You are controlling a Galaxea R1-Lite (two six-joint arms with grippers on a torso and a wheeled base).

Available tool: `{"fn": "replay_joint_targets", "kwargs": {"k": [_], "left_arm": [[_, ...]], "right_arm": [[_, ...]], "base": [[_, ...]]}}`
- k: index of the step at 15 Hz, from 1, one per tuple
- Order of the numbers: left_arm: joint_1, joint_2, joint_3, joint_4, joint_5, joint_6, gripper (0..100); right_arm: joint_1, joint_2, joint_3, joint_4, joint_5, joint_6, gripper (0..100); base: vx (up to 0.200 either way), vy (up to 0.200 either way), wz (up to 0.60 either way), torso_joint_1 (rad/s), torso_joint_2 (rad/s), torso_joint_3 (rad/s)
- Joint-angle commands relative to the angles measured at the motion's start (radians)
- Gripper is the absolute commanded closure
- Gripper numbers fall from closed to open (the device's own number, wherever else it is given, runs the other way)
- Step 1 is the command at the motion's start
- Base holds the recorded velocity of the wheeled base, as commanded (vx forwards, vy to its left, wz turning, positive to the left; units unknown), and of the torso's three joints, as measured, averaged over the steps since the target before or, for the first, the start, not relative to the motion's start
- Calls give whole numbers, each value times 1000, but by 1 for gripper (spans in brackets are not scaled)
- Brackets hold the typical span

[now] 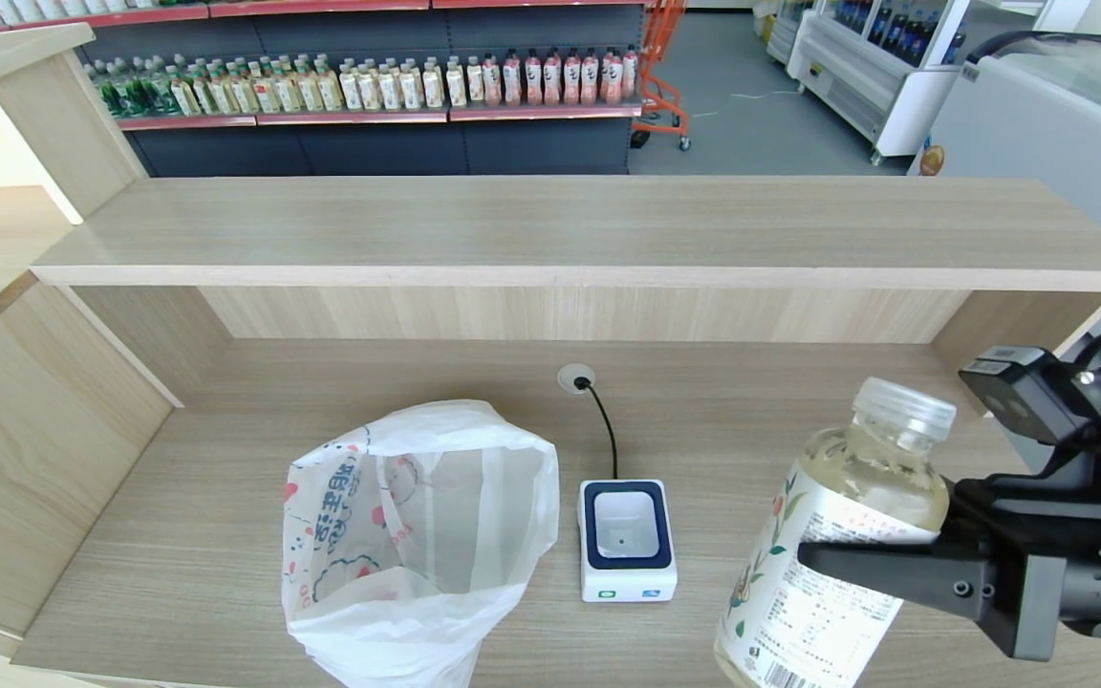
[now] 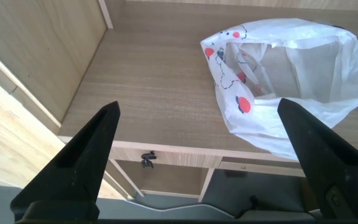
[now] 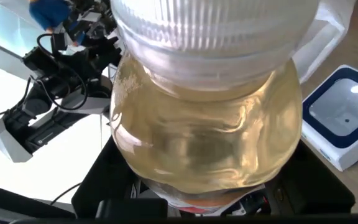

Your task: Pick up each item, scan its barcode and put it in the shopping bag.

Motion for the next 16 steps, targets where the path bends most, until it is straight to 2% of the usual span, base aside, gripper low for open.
{"fn": "replay_joint_targets", "kwargs": {"k": [1, 16], "left_arm": [[0, 0, 0, 0, 1, -1, 0], [0, 0, 0, 0, 1, -1, 0]], "right_arm": [[37, -15, 0, 2, 1, 0, 100], [157, 116, -29, 2, -7, 1, 100]], "base": [[0, 0, 0, 0, 0, 0], [0, 0, 0, 0, 0, 0]]}}
